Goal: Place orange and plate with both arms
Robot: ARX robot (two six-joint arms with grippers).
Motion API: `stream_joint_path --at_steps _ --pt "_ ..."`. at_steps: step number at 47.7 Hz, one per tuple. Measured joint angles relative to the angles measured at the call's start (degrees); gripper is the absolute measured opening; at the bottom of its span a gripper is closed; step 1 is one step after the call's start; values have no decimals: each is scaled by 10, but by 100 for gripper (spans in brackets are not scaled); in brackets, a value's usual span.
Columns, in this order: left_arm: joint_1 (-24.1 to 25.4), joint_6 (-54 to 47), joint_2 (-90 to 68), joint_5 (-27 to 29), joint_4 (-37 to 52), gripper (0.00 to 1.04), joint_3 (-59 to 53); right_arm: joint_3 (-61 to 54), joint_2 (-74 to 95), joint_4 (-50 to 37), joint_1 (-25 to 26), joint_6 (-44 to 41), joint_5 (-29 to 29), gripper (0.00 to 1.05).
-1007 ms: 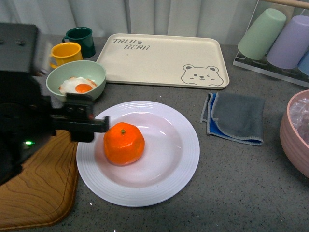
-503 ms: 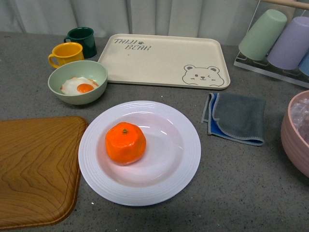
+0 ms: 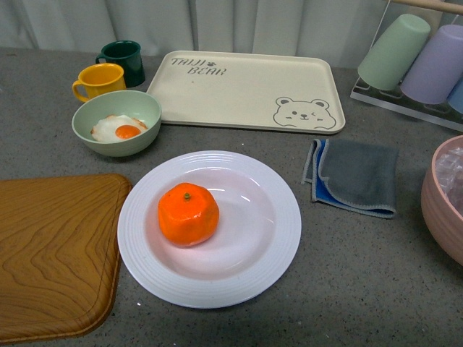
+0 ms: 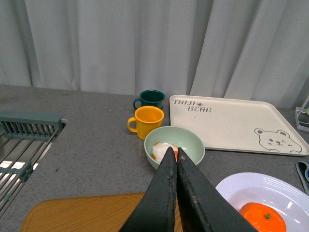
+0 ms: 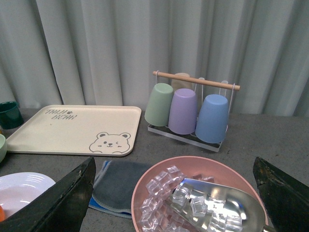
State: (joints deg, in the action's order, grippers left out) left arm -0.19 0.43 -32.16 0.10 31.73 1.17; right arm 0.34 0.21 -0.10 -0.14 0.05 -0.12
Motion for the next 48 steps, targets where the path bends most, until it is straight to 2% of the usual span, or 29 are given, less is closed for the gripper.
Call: stream_joint_path --at_steps 21,48 --pt "0 0 136 0 -130 4 0 0 0 0 0 0 0 95" --pt "0 0 220 0 -214 4 0 0 0 0 0 0 0 95"
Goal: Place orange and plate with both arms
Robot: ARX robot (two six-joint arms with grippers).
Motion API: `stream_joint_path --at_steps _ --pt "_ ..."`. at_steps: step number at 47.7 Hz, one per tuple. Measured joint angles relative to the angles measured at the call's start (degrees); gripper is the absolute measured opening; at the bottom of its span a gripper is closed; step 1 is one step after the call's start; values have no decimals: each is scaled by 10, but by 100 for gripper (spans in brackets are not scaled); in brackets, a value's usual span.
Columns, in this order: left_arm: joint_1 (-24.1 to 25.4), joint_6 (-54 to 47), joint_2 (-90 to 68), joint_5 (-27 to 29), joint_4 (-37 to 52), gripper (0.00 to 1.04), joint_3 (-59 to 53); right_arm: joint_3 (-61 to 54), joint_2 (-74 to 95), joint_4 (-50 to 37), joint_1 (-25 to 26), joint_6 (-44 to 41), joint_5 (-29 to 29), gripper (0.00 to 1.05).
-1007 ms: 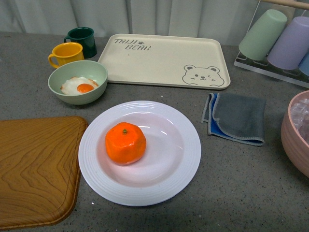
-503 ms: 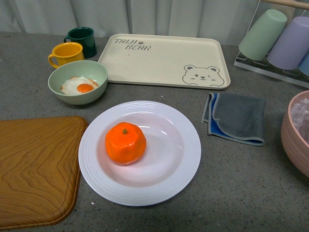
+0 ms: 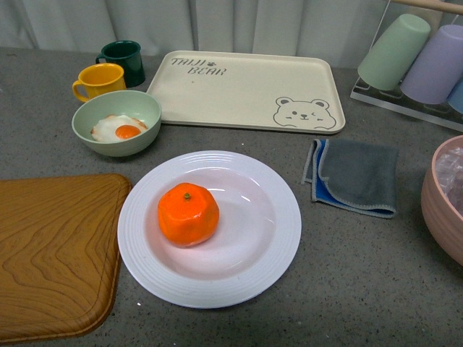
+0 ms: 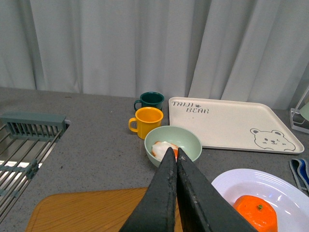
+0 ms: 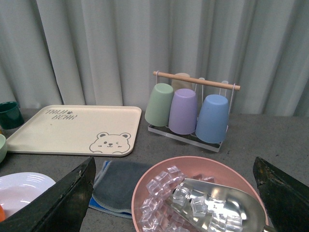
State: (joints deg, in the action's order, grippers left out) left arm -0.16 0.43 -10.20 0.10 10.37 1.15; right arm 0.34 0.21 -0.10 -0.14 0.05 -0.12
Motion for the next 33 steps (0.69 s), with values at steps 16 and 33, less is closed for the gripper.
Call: stream_joint_path --at_steps 16,33 --pt "0 0 99 -1 -103 16 0 0 0 0 0 0 0 95" --pt "0 0 100 -1 -103 75 0 65 309 -100 -145 -14 120 95"
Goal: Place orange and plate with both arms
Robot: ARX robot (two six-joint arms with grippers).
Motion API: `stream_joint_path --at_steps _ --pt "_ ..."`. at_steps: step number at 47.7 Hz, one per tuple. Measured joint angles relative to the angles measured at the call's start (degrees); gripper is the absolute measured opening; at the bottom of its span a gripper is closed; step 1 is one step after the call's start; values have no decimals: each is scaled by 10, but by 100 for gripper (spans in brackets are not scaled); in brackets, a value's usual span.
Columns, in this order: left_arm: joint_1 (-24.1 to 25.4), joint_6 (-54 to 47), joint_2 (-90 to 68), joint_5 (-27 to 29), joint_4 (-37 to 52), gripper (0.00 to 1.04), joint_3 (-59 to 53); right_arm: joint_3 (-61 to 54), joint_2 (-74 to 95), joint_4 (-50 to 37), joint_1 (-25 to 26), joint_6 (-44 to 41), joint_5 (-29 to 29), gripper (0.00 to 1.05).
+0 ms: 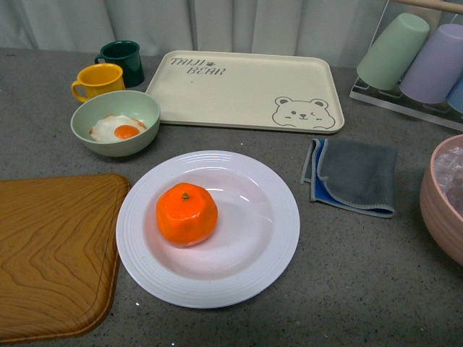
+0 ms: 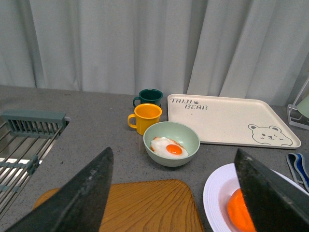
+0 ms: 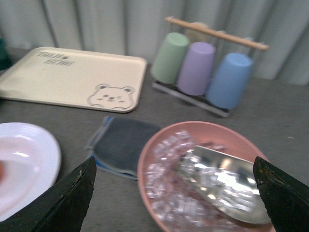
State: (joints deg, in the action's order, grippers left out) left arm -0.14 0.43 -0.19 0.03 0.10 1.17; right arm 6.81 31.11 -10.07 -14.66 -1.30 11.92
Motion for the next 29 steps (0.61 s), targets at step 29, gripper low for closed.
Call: stream_joint_path --at_steps 29 --pt "0 -1 0 0 0 98 0 239 582 -30 -33 230 -277 95"
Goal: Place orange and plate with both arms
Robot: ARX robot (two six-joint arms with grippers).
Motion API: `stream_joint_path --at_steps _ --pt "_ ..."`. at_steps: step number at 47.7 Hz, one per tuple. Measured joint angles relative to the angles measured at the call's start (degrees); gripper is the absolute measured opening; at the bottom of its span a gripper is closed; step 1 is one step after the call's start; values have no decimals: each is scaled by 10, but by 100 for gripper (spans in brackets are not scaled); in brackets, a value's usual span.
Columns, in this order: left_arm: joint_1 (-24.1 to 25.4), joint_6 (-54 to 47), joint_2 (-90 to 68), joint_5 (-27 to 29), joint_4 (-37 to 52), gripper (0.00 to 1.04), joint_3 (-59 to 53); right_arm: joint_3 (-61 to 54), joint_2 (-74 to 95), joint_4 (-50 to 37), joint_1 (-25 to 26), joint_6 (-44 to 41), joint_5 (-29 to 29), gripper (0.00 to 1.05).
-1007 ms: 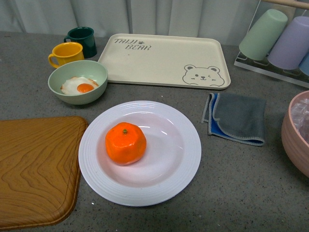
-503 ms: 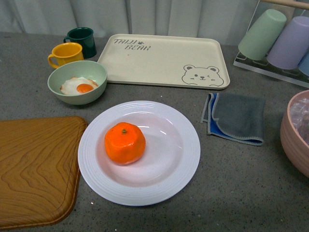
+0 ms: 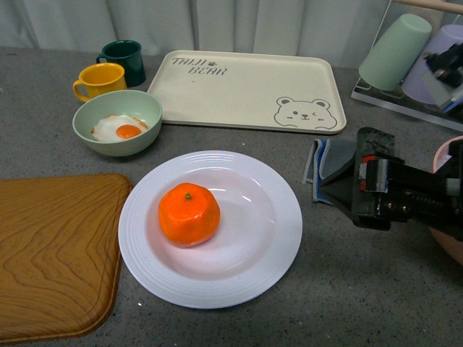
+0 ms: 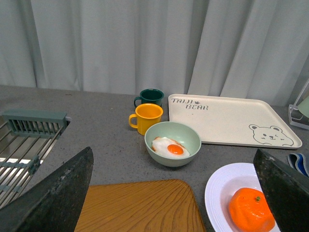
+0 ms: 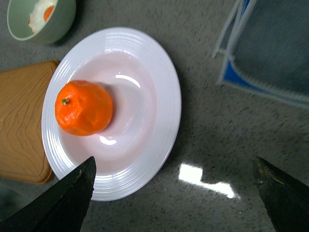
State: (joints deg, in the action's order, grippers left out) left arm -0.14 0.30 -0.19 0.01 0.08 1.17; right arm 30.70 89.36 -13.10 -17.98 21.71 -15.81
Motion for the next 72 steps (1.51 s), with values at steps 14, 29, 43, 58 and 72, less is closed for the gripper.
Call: stream_joint_path --at_steps 14,29,43,58,72 --pt "0 0 0 0 0 98 0 69 126 42 10 43 -84 95" --pt "0 0 0 0 0 98 0 92 228 -39 1 134 -129 95" --pt "0 0 0 0 0 98 0 139 301 -103 -17 247 -165 95" --pt "0 0 0 0 0 98 0 175 348 -89 -19 286 -158 69" --pt "0 0 0 0 0 98 0 191 359 -42 -18 275 -146 16"
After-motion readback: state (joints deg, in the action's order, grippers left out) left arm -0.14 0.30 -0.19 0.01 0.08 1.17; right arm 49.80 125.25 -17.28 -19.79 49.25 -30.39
